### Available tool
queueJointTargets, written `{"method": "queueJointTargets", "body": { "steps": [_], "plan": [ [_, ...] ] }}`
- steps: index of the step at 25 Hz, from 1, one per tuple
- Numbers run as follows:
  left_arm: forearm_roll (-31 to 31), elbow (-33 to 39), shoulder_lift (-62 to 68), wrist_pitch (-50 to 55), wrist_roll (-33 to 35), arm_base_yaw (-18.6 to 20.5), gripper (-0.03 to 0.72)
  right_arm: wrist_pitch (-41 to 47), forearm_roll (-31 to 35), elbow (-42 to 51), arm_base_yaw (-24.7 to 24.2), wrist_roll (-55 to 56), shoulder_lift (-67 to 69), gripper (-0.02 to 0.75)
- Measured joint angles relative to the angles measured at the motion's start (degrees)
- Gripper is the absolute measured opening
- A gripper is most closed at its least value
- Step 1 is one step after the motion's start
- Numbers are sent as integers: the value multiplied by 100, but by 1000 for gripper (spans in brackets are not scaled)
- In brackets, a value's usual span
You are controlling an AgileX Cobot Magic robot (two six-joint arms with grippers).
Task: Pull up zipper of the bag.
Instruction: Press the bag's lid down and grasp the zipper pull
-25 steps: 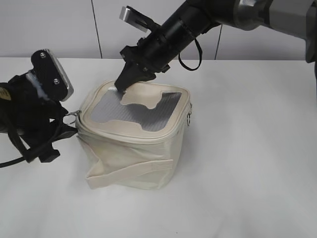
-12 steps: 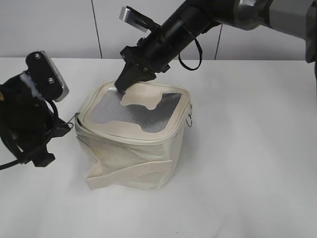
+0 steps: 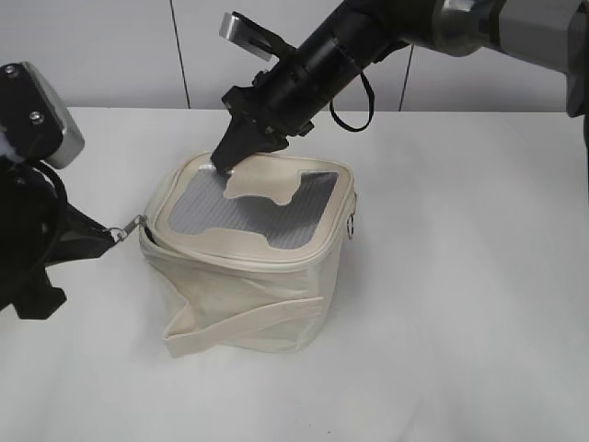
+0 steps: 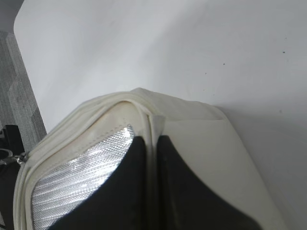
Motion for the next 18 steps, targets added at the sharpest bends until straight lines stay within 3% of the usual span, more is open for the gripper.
{"method": "queueJointTargets", "body": {
  "steps": [4,11,18],
  "plan": [
    [-622,0,53,177,534,-173,-8,15,5,0,0,-12,0,41],
    [-1167,-1,399,-98,768,-1306,-8,22,5,0,0,19,0,41],
    [-1574,-6,928,-895,784,-2104,-8,60,5,0,0,30,0,41]
  ]
}}
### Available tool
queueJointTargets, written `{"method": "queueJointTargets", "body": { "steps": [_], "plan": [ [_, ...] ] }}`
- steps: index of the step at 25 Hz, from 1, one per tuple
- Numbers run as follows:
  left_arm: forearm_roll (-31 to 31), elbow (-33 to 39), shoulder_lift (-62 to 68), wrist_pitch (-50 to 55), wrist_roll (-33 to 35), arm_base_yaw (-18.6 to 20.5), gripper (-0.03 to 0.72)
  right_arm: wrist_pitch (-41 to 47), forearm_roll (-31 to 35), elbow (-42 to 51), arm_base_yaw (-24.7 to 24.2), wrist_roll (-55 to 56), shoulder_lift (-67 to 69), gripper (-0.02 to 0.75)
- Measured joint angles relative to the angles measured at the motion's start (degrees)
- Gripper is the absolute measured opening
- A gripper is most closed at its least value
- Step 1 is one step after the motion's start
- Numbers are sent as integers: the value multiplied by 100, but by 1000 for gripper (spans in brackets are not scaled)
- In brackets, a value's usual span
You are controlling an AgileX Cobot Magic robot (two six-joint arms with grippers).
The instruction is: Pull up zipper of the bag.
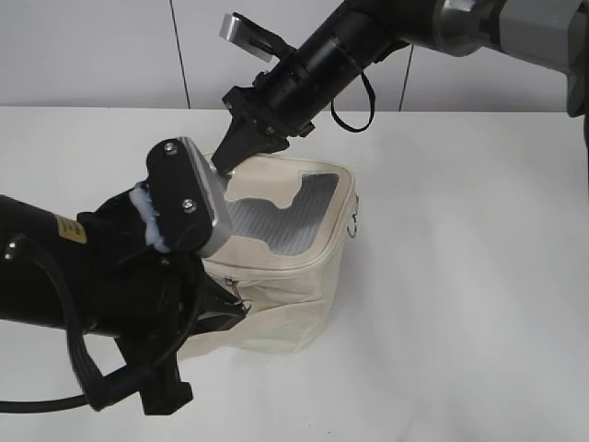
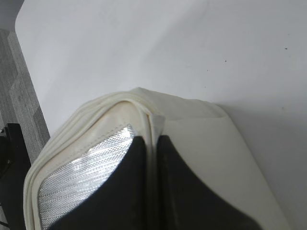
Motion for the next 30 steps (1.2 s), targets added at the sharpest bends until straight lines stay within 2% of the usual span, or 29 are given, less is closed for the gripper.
{"method": "queueJointTargets", "body": {
  "steps": [3,5,9,10,13,16,18,20,22,25,28,30],
  "plan": [
    [-19,0,12,-34,-140,4,0,-1,-5,0,0,0,0,41],
    [-44,0,-2,104,-290,130,51,-1,-11,0,-11,-6,0,71],
    [-70,0,-261,736,-424,711,301,40,-145,0,-184,-17,-116,288],
    [-77,0,-396,933,-438,917,335,53,-201,0,-278,-1,-180,311],
    [-89,0,-838,1346,-520,1619,333,47,-491,30,-600,136,-554,319],
    [-95,-241,-1058,1587,-539,2506,297,-202,-638,623,-948,185,-1162,307],
    [-240,-658,-948,1852,-303,3055,287,-773,-621,1638,-1161,77,-1722,305],
    [-589,-1253,-644,2160,175,3324,284,-1740,-384,2967,-1329,-357,-2491,305],
    [-960,-1865,-112,2397,668,3372,283,-2663,331,4581,-1440,-1164,-3271,305],
    [-1233,-2965,944,2963,1072,3261,289,-3669,1982,6553,-1441,-3003,-4315,305],
    [-1084,-4063,2002,3562,1187,3066,344,-3880,3953,7844,-1428,-5115,-4849,305],
    [-960,-4704,2587,3848,1221,2937,391,-3763,4959,8359,-1428,-6149,-4934,305]
  ]
}}
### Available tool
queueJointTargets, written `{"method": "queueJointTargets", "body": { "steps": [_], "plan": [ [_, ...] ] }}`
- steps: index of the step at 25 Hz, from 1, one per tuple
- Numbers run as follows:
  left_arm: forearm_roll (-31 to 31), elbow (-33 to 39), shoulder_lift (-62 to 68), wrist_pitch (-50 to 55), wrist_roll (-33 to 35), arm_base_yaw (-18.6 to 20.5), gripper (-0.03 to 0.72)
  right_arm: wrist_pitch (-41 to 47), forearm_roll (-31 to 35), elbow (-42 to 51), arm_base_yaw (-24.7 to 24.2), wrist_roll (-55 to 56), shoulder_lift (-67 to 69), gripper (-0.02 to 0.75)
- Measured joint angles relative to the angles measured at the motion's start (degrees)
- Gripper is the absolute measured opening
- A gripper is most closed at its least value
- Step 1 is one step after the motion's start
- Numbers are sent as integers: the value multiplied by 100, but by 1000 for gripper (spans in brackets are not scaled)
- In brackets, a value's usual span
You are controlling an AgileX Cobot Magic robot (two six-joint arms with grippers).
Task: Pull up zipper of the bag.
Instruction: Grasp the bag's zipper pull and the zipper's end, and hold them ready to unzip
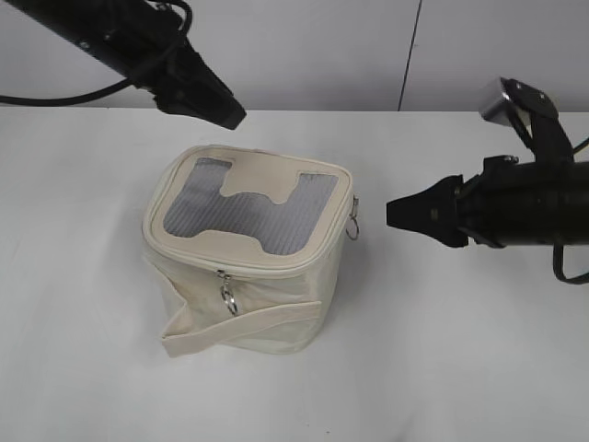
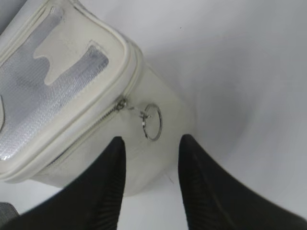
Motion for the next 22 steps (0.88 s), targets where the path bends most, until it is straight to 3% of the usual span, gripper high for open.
{"method": "queueJointTargets", "body": {
  "steps": [2,8,15,22],
  "plan": [
    [70,-476,388,223,1,-126,417,134,405,244,0,-449,5,305],
    [131,-1293,1026,640,91,-551,425,270,614,335,0,-793,13,305],
    [494,-1479,1324,485,173,-1133,425,290,621,335,0,-829,13,305],
    [531,-1498,1555,316,173,-1168,406,545,637,335,0,-830,167,305]
  ]
}}
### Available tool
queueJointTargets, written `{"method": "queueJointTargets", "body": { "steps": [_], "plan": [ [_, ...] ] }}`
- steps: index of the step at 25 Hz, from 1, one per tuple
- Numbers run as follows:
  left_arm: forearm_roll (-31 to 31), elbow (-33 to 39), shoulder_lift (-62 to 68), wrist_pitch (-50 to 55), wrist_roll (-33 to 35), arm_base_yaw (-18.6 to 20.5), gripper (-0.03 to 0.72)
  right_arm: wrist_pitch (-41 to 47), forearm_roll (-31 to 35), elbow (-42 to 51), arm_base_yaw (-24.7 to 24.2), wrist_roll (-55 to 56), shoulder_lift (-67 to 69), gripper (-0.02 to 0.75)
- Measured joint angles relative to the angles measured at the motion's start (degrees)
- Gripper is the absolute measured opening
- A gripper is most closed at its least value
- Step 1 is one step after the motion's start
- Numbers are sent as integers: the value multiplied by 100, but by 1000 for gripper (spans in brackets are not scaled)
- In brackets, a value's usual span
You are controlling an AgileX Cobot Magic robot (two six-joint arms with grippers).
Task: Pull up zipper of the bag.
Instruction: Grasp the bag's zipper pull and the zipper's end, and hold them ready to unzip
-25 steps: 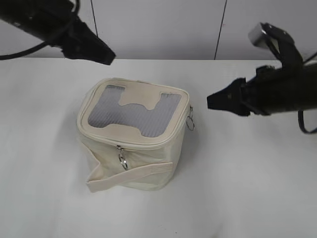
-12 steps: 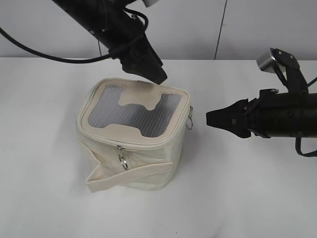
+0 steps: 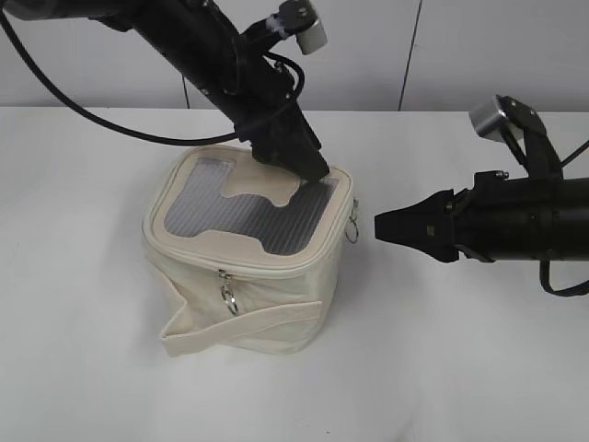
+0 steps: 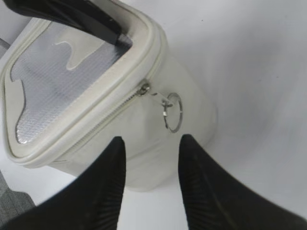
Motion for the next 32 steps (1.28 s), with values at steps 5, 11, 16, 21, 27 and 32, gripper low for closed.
{"method": "queueJointTargets", "body": {
  "steps": [5,11,16,21,27,32],
  "plan": [
    [-34,-25,130,26,-26,0,352,52,5,5,7,-5,238,305],
    [11,-29,176,-29,-264,-5,43,55,31,5,7,-134,406,304],
    [14,-76,216,-709,-844,-11,42,8,36,-27,7,-414,412,304],
    [7,-76,223,-824,-931,-11,41,-352,42,-351,7,-662,453,303],
    [13,-76,223,-824,-938,-11,39,-469,64,-904,7,-1019,1087,302],
    [13,-77,223,-824,-945,-11,39,-465,64,-1254,7,-1076,1641,302]
  ]
}}
